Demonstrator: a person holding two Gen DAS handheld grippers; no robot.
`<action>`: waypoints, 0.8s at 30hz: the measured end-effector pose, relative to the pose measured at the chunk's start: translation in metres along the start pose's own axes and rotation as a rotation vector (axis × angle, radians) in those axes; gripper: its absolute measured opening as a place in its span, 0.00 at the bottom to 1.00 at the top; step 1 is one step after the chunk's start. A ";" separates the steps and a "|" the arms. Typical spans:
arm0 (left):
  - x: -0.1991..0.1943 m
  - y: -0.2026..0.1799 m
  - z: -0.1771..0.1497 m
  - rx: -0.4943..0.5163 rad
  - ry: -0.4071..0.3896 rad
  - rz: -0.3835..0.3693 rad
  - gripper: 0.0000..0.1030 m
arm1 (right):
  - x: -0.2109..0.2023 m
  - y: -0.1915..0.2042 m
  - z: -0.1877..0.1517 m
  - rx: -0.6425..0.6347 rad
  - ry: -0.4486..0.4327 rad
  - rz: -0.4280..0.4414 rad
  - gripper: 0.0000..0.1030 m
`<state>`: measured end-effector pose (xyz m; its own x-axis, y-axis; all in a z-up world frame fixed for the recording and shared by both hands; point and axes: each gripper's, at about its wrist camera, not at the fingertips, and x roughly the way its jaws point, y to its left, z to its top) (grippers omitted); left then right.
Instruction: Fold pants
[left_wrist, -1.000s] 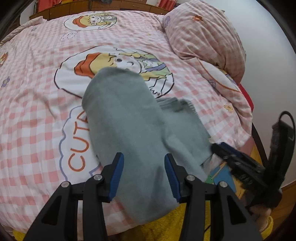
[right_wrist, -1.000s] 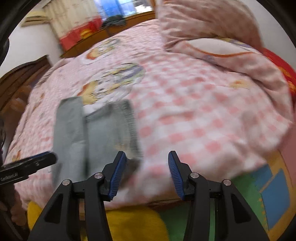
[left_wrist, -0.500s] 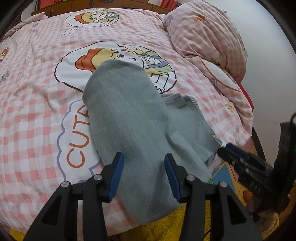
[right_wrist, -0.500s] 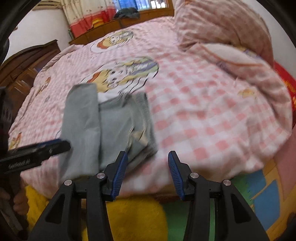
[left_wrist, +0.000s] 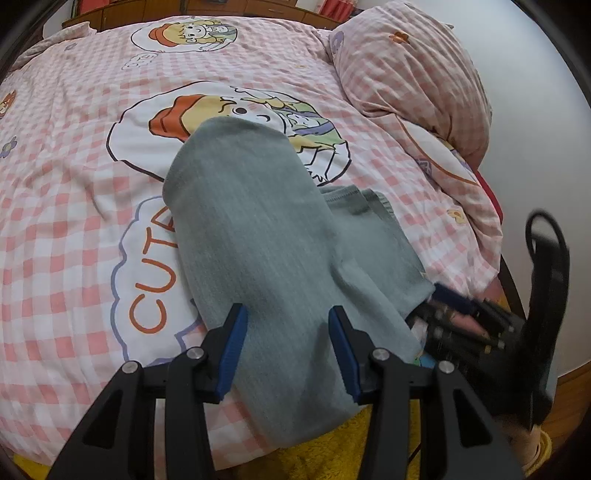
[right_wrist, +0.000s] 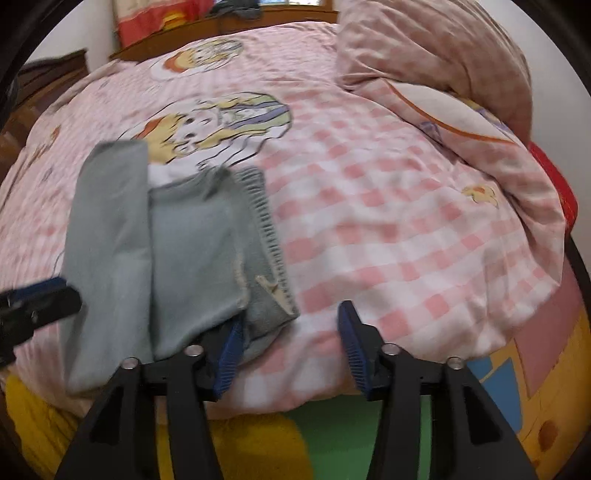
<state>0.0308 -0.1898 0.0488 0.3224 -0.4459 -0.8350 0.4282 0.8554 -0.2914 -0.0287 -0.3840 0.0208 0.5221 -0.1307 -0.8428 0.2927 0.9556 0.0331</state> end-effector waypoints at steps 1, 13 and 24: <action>-0.001 0.000 0.000 0.000 0.000 -0.003 0.46 | 0.001 -0.006 -0.001 0.020 0.003 0.019 0.54; -0.004 0.007 -0.002 -0.017 -0.003 -0.036 0.46 | -0.037 -0.062 -0.002 0.257 -0.095 -0.002 0.50; -0.020 0.029 -0.010 -0.042 -0.030 0.009 0.46 | -0.019 0.050 0.020 -0.019 0.002 0.387 0.50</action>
<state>0.0283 -0.1530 0.0527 0.3516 -0.4456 -0.8233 0.3900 0.8692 -0.3039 -0.0077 -0.3394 0.0494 0.5896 0.2406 -0.7710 0.0600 0.9389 0.3389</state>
